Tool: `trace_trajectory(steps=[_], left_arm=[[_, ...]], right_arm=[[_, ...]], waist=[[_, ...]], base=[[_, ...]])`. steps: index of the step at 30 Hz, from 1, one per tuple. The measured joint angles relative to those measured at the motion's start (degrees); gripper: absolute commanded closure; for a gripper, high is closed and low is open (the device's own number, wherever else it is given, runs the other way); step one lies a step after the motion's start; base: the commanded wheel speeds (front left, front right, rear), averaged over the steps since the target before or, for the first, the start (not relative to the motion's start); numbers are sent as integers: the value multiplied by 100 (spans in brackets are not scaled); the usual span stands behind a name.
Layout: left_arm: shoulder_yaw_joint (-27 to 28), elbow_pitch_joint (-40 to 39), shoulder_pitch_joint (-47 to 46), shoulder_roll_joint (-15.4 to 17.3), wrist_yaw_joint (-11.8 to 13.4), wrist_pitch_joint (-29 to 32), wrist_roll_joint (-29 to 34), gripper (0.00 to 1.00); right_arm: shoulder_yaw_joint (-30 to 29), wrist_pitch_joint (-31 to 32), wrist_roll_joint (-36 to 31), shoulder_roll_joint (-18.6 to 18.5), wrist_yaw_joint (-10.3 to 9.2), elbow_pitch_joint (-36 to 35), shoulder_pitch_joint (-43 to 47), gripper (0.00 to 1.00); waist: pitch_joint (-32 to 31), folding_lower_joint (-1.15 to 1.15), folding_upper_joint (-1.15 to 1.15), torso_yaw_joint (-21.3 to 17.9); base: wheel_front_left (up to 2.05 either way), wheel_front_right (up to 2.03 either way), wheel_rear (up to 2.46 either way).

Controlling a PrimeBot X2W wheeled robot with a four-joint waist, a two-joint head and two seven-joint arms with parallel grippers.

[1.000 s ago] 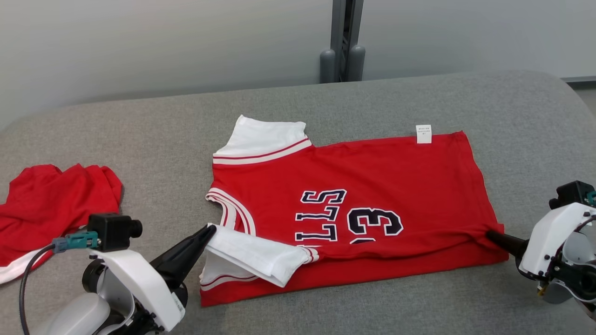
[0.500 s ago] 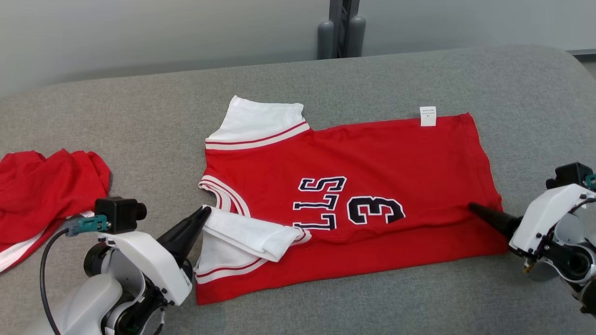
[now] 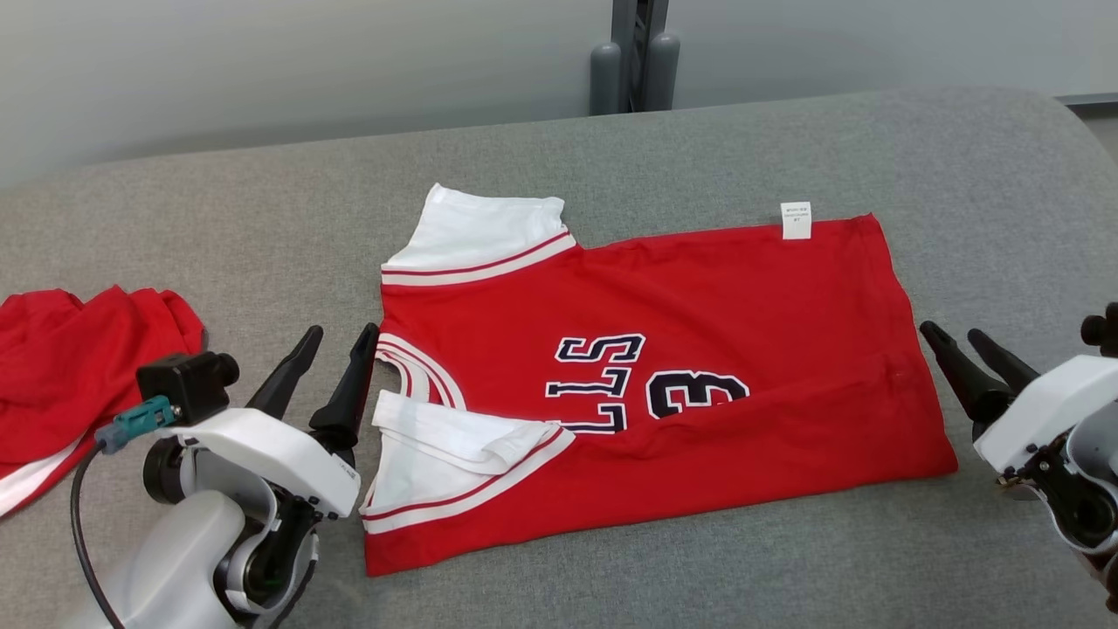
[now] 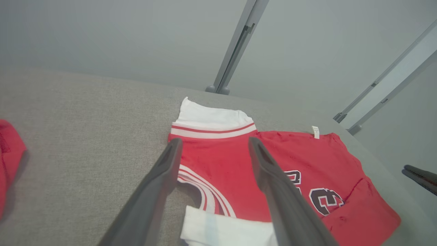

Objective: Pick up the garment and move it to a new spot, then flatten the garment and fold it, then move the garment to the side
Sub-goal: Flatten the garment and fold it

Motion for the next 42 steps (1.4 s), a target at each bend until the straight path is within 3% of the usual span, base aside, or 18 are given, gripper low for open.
trace_trajectory(steps=[3,6,8,10,15,19,27,38,42], left_arm=[[472,-12,283,-268,142,-83,256,0],[1111,-202,584,-519,243,-89,856,0],[1444,-298,873,-728,263,-94,1224,0],[1673,-358,1205,-916,253,-93,1564,0],[2309,-404,1718,-1336,169,-94,2190,0],[2446,-278,2029,-1563,71,-94,2778,0],[2553,412,2437,-1937,-25,-94,3350,0],[2597,1501,2430,-2215,-279,-83,3314,0],[2635,1908,2226,-2212,-214,-79,3323,0]], right_arm=[[-44,-900,-390,-88,0,-216,240,0],[-198,-1252,-828,-120,0,-252,429,0],[-556,-1299,-1168,-64,0,-256,580,0],[-1318,-1315,-1773,57,0,-469,773,0],[-3141,-1328,-3342,820,0,-1421,1989,0],[-4034,-1329,-4197,1485,0,-2191,2805,0],[-4552,-1329,-4820,2121,0,-2710,3577,0],[-4571,-1329,-4899,2165,0,-2736,3669,0],[-4560,-1329,-4935,2157,0,-2766,3654,0]], waist=[[-113,0,0,3],[-201,0,0,13],[-255,0,0,22],[-303,0,0,30],[-386,0,0,70],[-463,0,0,112],[-627,0,0,114],[-686,0,0,-19],[-657,0,0,-125]], base=[[0,0,0],[0,0,0],[0,0,0],[0,0,0],[0,0,0],[0,0,0],[0,0,0],[0,0,0],[0,0,0]])
